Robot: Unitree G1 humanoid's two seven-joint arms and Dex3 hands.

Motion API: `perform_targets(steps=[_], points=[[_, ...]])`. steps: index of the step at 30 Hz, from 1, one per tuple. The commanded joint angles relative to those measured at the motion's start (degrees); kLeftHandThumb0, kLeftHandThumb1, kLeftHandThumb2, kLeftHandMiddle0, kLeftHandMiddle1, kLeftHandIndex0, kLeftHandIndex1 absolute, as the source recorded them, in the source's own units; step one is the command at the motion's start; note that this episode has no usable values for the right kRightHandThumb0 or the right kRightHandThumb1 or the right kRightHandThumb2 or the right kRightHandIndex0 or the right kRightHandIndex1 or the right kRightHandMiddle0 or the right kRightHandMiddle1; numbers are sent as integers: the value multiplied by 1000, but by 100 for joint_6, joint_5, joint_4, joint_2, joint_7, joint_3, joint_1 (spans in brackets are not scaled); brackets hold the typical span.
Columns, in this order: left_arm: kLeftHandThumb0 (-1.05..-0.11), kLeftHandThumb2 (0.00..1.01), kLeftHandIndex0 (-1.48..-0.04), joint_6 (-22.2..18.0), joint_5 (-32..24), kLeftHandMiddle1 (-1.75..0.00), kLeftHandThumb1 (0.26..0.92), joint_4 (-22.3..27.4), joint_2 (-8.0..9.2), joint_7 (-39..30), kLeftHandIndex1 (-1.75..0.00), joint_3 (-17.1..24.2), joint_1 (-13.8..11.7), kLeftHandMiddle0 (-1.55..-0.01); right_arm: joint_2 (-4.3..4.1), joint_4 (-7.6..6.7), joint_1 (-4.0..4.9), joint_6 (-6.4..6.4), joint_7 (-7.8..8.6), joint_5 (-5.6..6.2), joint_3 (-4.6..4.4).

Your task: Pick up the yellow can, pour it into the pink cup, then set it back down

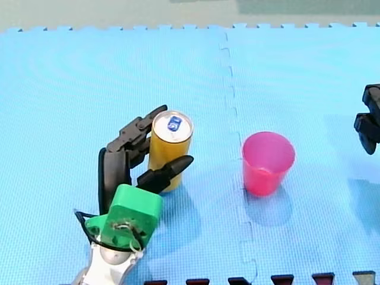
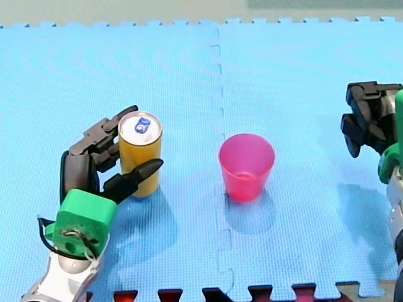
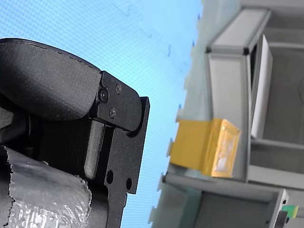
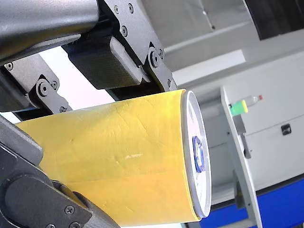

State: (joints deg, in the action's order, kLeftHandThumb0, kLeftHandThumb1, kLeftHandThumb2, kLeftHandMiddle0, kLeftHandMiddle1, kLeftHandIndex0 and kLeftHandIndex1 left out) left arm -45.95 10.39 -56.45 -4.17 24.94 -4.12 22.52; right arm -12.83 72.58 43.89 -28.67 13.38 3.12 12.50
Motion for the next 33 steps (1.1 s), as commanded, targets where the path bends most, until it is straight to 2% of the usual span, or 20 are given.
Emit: perform_targets(steps=[1,10,23,28,33], points=[[-352,1,-1162,-91,-143,-13,839,19,-57,-151,-1,101,-3,-1303,-36,-14,35,24,-1,-1,2],[-345,0,-1149,-83,-396,-7,838,64,-253,-609,0,309,-66,-1302,-44,-28,26,26,1,5,5],[-338,0,-1146,-159,-482,-1,835,-58,-389,-860,0,464,-25,-1296,-83,-35,16,8,46,24,28],[-334,0,-1146,-318,-314,-1,835,-255,-358,-752,0,434,16,-1295,-103,-42,14,14,53,26,32],[-332,1,-1144,-454,569,0,837,-410,-146,169,0,141,52,-1292,-113,-46,9,12,47,21,28]])
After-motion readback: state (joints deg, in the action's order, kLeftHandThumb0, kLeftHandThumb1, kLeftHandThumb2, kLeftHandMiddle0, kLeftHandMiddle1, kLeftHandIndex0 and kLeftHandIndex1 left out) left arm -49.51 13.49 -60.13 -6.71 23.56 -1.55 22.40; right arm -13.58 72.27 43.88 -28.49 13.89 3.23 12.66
